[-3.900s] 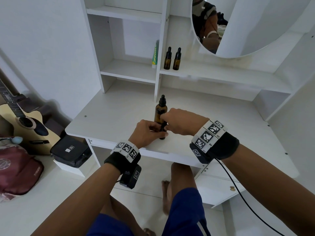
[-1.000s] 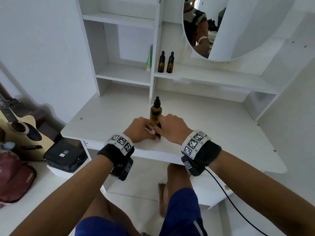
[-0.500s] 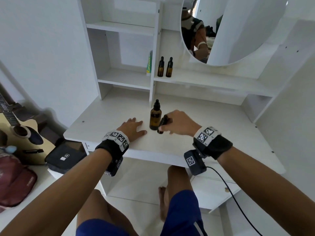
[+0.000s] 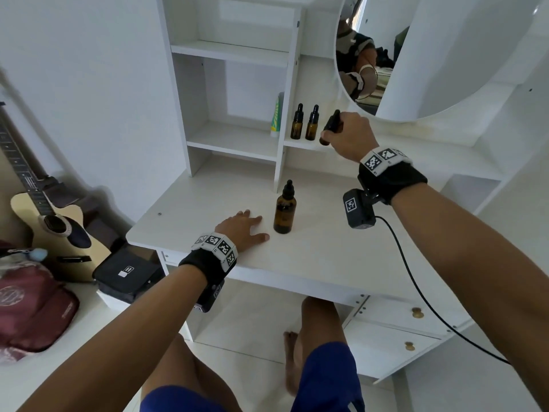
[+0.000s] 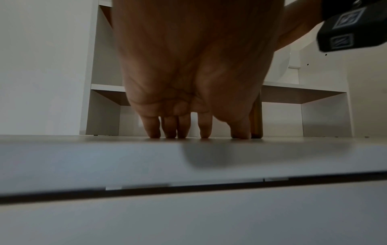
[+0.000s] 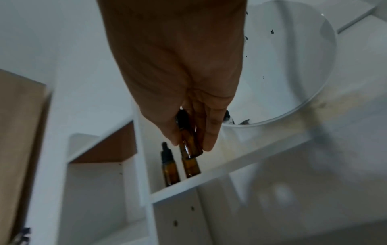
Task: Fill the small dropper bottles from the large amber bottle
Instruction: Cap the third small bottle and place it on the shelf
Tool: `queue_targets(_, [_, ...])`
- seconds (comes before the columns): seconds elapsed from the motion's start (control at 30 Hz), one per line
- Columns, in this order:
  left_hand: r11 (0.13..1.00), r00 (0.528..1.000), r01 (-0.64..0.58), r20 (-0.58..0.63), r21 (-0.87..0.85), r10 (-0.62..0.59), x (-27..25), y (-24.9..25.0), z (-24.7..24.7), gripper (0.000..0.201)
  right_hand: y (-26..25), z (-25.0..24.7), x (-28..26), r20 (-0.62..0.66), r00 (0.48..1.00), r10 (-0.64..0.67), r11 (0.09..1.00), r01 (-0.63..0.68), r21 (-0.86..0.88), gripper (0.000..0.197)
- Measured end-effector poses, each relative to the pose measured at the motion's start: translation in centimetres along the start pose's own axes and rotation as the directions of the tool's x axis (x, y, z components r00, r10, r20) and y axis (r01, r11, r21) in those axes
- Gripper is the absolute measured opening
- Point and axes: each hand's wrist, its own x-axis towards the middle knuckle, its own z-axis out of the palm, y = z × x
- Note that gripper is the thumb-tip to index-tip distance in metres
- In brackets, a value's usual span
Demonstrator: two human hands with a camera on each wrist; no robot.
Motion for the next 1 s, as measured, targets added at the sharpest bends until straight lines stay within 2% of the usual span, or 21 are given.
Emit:
queue_targets(0.1, [1.0,1.0,0.002,-0.007,-0.016,-0.002,-0.1,0.0,0.0,0.071,1.1,1.1,2.2,0.003,0.998,0.06,0.994,-0.059,-0.09,0.035])
queue_targets(0.2, [1.0,1.0,0.003,-0.013,-0.018,-0.004,-0.2,-0.1,0.1,0.071,2.2,2.2,3.3,0.021,0.994,0.108,0.99,-0.106,-0.094,0.04])
queue_targets(0.37, [1.0,1.0,-0.001,-0.021,-0.02,0.001,0.0,-0.3,0.3,0.072,3.2,3.8,3.9,-0.013,0.991,0.136,0.99,-0.136,-0.027,0.042])
queue_targets(0.6, [1.0,1.0,-0.004,-0.021,-0.017,0.004,0.2,-0.3,0.3,0.072,4.2,5.1,4.7,-0.011,0.976,0.218,0.965,-0.214,0.15,0.07])
queue_targets(0.8, [1.0,1.0,-0.006,-0.026,-0.022,0.006,0.2,-0.4,0.3,0.072,4.4,5.6,4.7,-0.04,0.966,0.255,0.947,-0.241,0.212,0.07])
queue_targets(1.0, [0.995,1.0,0.012,-0.022,-0.095,-0.014,0.3,-0.1,0.0,0.073,3.9,5.4,3.8,-0.055,0.96,0.276,0.93,-0.253,0.265,0.083])
